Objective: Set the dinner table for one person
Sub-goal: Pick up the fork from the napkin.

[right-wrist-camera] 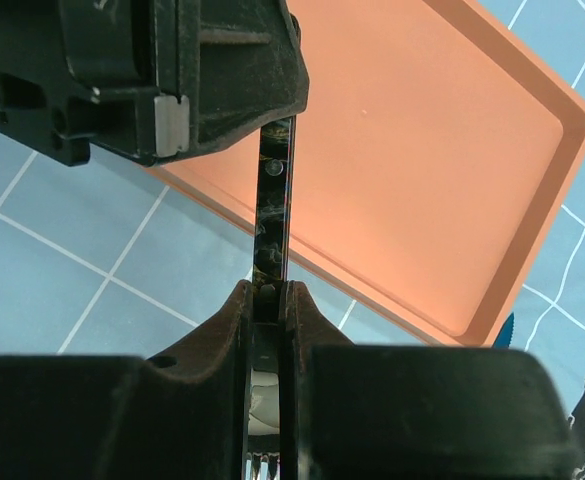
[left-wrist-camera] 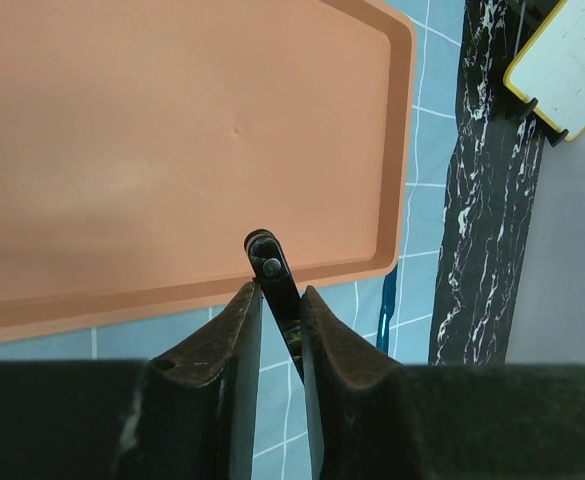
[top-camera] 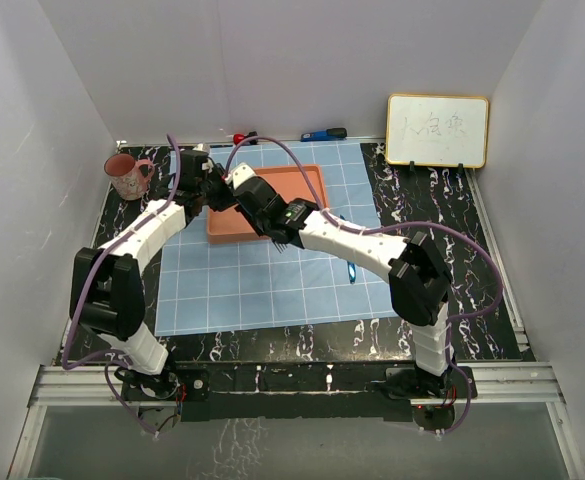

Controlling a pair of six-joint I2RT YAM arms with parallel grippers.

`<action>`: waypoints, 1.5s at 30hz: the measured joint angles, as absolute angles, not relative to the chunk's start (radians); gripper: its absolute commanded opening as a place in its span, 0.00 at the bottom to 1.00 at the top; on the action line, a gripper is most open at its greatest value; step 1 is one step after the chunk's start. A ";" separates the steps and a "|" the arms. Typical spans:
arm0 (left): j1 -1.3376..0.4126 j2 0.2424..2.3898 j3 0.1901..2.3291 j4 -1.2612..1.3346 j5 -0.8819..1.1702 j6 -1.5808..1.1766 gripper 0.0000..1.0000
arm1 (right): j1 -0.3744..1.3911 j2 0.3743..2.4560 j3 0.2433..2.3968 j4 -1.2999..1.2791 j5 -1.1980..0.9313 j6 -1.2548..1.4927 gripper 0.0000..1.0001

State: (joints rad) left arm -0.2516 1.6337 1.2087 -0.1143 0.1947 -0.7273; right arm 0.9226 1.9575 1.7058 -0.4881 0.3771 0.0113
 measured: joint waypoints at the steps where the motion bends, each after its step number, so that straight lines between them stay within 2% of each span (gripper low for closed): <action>1: -0.252 1.639 1.209 -0.108 0.196 -0.735 0.18 | 0.921 1.958 1.705 -0.487 0.374 0.016 0.00; 8: -0.253 1.670 1.209 -0.086 0.188 -0.756 0.46 | 0.909 1.961 1.705 -0.462 0.358 0.033 0.00; 11: -0.253 1.679 1.208 -0.086 0.173 -0.760 0.54 | 0.906 1.961 1.705 -0.448 0.345 0.037 0.00; 14: -0.258 1.680 1.196 -0.082 0.157 -0.764 0.56 | 0.906 1.961 1.705 -0.434 0.334 0.043 0.00; 16: -0.266 1.680 1.188 -0.082 0.148 -0.768 0.54 | 0.906 1.962 1.705 -0.426 0.326 0.047 0.00; 18: -0.270 1.680 1.181 -0.080 0.141 -0.770 0.48 | 0.906 1.964 1.705 -0.419 0.318 0.051 0.00; 19: -0.271 1.680 1.178 -0.078 0.137 -0.772 0.40 | 0.906 1.965 1.705 -0.417 0.315 0.052 0.00; 21: -0.273 1.680 1.176 -0.075 0.133 -0.781 0.05 | 0.906 1.966 1.705 -0.416 0.306 0.054 0.00; 22: -0.274 1.680 1.176 -0.067 0.136 -0.788 0.00 | 0.907 1.966 1.705 -0.416 0.299 0.056 0.00; 37: -0.285 1.675 1.175 -0.027 0.131 -0.803 0.00 | 0.913 1.976 1.705 -0.408 0.282 0.083 0.00; 40: -0.286 1.674 1.176 -0.028 0.130 -0.783 0.00 | 0.914 1.976 1.705 -0.409 0.282 0.086 0.10; 45: -0.292 1.654 1.196 -0.080 0.091 -0.729 0.00 | 0.921 1.977 1.705 -0.400 0.287 0.096 0.16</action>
State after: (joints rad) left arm -0.2920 1.6543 1.1961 -0.0795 0.0914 -0.7288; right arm 0.9215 1.9766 1.7054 -0.4004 0.2874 0.0956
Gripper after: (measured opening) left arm 0.145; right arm 0.132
